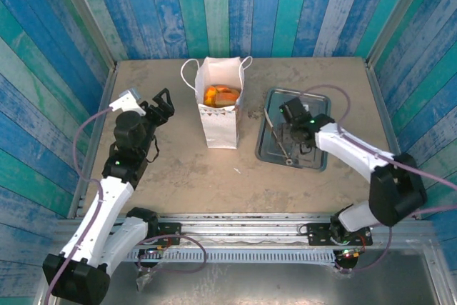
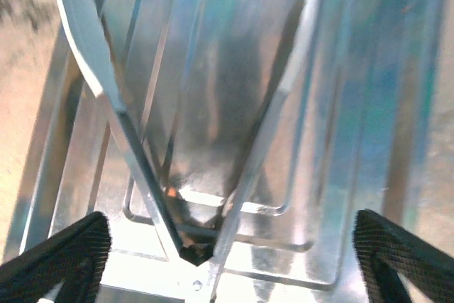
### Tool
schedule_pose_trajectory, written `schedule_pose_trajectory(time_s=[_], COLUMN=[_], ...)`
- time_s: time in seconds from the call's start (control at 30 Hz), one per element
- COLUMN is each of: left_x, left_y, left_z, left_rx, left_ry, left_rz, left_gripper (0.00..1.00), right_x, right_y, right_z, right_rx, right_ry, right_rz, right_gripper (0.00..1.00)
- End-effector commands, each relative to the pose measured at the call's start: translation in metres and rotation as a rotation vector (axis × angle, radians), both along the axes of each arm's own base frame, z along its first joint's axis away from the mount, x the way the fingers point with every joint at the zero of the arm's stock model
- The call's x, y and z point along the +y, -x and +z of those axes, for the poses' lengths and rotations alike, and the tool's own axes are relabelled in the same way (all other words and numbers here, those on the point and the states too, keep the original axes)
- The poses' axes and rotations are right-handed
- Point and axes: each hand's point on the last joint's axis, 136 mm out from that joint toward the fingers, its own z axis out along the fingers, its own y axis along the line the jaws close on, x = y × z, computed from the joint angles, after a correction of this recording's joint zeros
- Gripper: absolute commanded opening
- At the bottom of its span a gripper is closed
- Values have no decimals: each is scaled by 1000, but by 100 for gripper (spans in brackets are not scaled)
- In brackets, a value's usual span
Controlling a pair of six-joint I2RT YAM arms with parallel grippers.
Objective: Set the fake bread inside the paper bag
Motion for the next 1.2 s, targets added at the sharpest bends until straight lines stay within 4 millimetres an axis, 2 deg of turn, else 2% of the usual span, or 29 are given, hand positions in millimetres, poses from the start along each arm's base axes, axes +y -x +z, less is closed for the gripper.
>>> schedule_pose_trajectory(time_s=[0.0,0.13,0.27,0.37,0.53,0.63,0.73,0.83,0.97,1.17], left_x=[25,51,76,89,118,123,121,112,97,93], left_y=[-3,-1,5,9,25,22,15,2,-11,-11], left_z=[6,10,3,-10,-61,-83,-95,-105,-114,-130], left_rx=[-35,-51,-52,-62,-38,37,82,94,56,12], left_ry=[-54,-105,-169,-231,-247,-305,-389,-445,-482,-511], left_rz=[135,261,384,463,654,680,655,560,421,339], left_gripper=[94,94,94,94,94,94,94,94,94,94], right_x=[-29,-65,-105,-133,-160,-159,-158,-151,-135,-108], right_y=[-7,-16,-15,-9,-5,-11,-21,-28,-46,-61], right_z=[48,89,101,91,43,18,1,-14,-9,-4], right_rx=[-126,-303,-417,-464,-458,-414,-429,-482,-568,-653], right_ry=[-16,-43,2,66,130,136,148,124,93,135], right_rz=[-42,-117,-198,-276,-349,-327,-306,-266,-169,11], right_gripper=[100,100,100,100,100,100,100,100,100,100])
